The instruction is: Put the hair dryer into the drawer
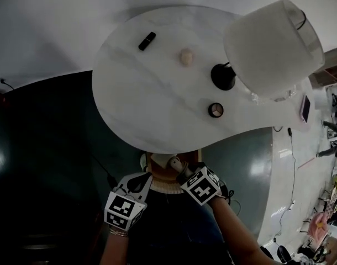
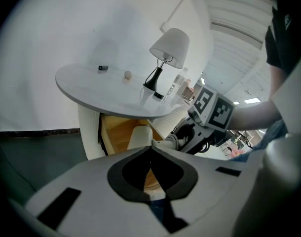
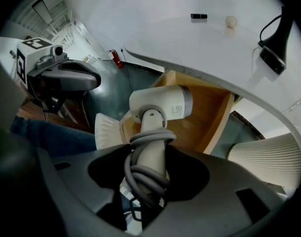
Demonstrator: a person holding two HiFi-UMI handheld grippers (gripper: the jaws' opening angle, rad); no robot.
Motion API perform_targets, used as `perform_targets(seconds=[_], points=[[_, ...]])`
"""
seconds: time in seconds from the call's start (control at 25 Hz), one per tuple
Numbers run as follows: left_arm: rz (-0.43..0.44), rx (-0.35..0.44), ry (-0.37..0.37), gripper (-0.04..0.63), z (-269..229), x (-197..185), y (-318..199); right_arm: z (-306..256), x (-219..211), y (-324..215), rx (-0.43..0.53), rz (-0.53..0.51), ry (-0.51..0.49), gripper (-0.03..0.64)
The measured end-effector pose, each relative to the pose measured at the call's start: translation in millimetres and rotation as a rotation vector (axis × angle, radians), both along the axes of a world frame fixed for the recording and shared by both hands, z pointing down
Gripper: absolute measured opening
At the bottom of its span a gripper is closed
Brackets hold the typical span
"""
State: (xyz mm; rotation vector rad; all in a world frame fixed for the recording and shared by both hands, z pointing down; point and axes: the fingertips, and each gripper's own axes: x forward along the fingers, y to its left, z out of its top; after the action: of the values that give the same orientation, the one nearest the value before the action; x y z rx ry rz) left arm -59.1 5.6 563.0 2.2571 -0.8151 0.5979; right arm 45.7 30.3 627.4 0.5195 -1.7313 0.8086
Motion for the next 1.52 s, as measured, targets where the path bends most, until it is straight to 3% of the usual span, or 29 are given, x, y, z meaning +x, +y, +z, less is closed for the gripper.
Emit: perform_targets(seconds=[0.64, 0.88, 1.28, 1.52], points=[[-0.021, -0.030, 0.007, 0.015, 23.6, -2.5, -13.2, 30.7, -1.4, -18.1, 0.011, 0.043, 0.047, 0.232], [0.003, -0.012, -0.016, 0.015, 30.0, -8.1, -20.9, 38.5, -7.2, -25.9, 0.040, 0.016, 0.083, 0.232], [0.019, -0.023, -0.014, 0.015, 39.3, -5.6, -21.7, 56.4, -6.8, -18.7, 0.015, -0.053, 0.197, 0.232], [0.007, -0.036, -0.015, 0.015, 46.4, -6.4, -18.6, 65.8, -7.4, -24.7, -0.009, -0.043, 0.221, 0.232]])
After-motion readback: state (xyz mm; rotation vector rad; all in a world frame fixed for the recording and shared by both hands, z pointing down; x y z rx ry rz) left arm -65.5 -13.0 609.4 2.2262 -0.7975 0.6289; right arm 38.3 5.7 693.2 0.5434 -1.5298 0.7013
